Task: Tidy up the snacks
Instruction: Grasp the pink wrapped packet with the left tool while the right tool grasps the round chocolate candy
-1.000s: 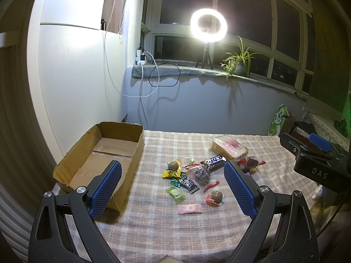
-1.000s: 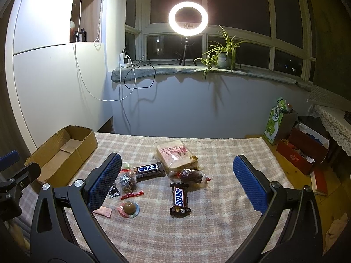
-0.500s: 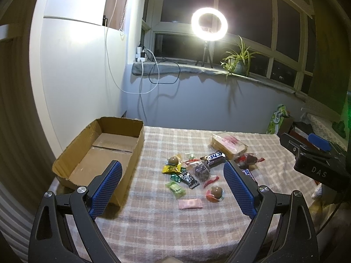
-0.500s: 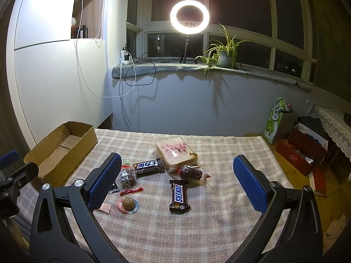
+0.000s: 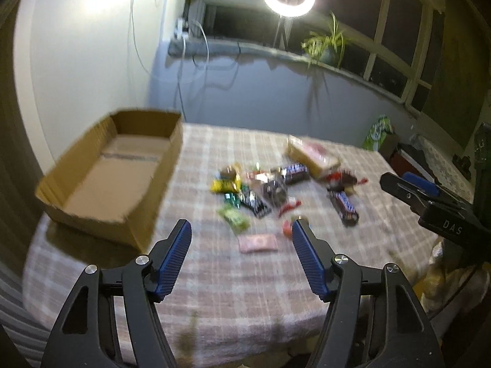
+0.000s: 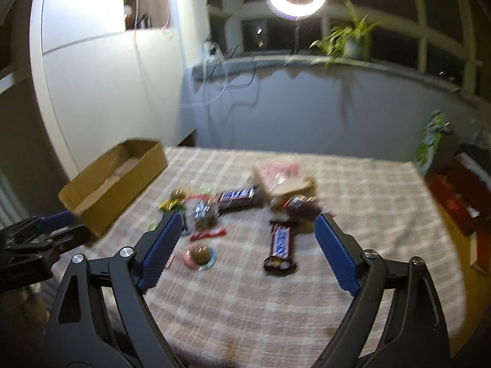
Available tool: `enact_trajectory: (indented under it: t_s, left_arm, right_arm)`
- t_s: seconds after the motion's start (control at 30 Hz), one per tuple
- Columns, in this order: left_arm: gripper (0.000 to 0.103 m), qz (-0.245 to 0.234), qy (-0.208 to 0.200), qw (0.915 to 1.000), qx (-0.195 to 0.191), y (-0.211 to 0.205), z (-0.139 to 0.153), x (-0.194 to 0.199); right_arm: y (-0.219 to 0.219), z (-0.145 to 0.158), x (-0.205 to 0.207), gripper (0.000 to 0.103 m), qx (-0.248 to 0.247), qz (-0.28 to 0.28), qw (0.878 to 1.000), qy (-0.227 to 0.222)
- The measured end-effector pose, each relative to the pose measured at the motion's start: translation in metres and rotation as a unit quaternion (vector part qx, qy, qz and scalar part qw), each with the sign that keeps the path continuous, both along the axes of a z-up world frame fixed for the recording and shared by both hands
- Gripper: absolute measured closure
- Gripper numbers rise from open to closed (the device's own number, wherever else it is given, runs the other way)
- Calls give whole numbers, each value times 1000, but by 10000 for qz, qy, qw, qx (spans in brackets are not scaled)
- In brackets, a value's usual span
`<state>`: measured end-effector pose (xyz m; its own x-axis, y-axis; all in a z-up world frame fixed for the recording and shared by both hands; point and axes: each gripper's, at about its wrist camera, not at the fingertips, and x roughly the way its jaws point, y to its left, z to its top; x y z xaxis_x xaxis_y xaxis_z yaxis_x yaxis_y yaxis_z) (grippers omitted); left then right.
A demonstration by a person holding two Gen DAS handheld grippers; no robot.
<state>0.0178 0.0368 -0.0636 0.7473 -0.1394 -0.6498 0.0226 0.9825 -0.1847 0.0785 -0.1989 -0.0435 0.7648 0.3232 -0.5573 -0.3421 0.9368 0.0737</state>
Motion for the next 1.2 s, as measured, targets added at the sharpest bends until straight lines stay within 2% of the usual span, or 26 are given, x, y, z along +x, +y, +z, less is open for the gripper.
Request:
enact_trajectory:
  t_s: [0.03, 0.1, 0.23, 0.3, 0.4, 0.47, 0.7, 1.03, 1.07, 1.2]
  left_arm:
    - [42, -35, 74, 10000, -1, -1, -5, 3]
    - [44, -110, 255, 9996, -54, -3, -16, 9]
    - [44, -294, 575, 9977, -213, -9, -35, 20]
    - [45, -326, 672, 9971, -173, -11, -43, 26]
    - [45, -381, 746, 9964, -136, -13, -50, 34]
    - [45, -434, 745, 9963, -45, -15, -53, 37]
    - [45, -631, 775, 9947, 251, -21, -61, 43]
    - [45, -816, 803, 9916, 604, -37, -72, 55]
    - [45, -807, 786, 9915, 645, -38, -73, 56]
    - [45, -734, 745, 9921, 691, -40, -74, 61]
  right_arm:
    - [3, -7, 4, 16, 12, 170, 9998, 127]
    - [11, -18, 10, 24, -53, 377, 9988, 306]
    - [29, -41, 23, 30, -104, 806, 9945, 662]
    - [38, -52, 31, 38, -107, 998, 9912, 868]
    - [52, -68, 42, 43, -232, 1222, 9858, 1130]
    - [60, -73, 46, 43, -325, 1295, 9839, 1191]
    - [79, -88, 59, 56, -560, 1473, 9773, 1416]
    - [80, -92, 64, 62, -791, 1522, 9737, 1502]
    - [79, -93, 64, 69, -808, 1518, 9732, 1527]
    - [73, -95, 64, 74, -748, 1548, 9726, 1562]
